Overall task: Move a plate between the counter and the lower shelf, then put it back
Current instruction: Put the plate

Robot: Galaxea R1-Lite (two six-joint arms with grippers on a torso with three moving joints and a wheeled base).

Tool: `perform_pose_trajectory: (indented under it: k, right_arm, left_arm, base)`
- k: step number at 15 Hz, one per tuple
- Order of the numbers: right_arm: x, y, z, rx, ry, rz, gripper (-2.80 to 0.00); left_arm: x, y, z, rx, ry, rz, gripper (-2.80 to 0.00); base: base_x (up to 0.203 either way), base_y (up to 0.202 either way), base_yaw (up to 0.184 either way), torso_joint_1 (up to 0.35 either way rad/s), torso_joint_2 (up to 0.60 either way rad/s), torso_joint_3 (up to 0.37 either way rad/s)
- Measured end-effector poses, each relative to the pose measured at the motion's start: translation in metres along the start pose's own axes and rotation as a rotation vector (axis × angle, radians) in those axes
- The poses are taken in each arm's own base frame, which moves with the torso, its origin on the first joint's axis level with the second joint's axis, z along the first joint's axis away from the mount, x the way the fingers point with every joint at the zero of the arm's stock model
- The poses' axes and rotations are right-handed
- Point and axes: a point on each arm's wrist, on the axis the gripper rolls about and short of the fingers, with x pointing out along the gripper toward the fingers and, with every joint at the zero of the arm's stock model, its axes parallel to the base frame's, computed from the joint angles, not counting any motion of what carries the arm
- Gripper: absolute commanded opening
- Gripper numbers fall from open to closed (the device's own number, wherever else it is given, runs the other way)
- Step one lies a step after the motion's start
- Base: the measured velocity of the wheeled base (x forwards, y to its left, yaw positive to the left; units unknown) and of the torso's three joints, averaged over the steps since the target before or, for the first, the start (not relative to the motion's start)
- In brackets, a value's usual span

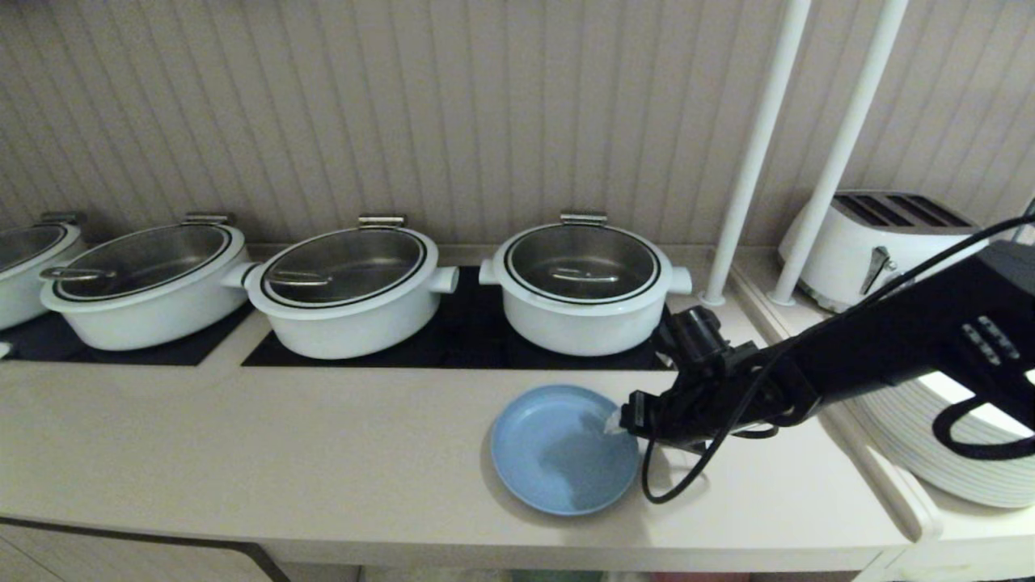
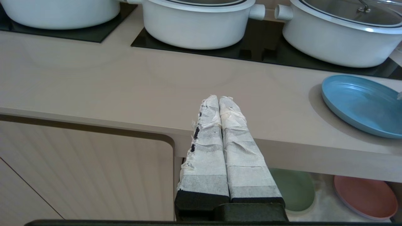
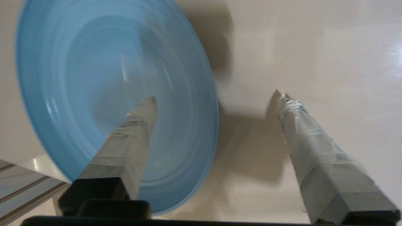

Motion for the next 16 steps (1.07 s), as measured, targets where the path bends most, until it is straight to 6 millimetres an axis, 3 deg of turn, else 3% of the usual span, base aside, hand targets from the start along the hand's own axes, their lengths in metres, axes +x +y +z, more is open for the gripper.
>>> perform_pose_trajectory:
  k: [14, 15, 16]
  right_arm:
    - [-0.059, -0.006, -0.018, -0.006, -0.061, -0.013, 0.00]
    - [-0.065, -0.008, -0.021, -0.008, -0.064, -0.013, -2.80]
    - [-0.071, -0.009, -0.025, -0.010, -0.066, -0.011, -2.80]
  left_arm:
    - [0.000, 0.000, 0.000, 0.000, 0.000, 0.000, -2.80]
    - [0.000, 0.000, 0.000, 0.000, 0.000, 0.000, -2.80]
    - [0.000, 0.000, 0.000, 0.000, 0.000, 0.000, -2.80]
  base:
    - [0.000, 0.000, 0.000, 0.000, 0.00, 0.000]
    - [0.000, 0.000, 0.000, 0.000, 0.00, 0.000]
    - [0.000, 0.000, 0.000, 0.000, 0.00, 0.000]
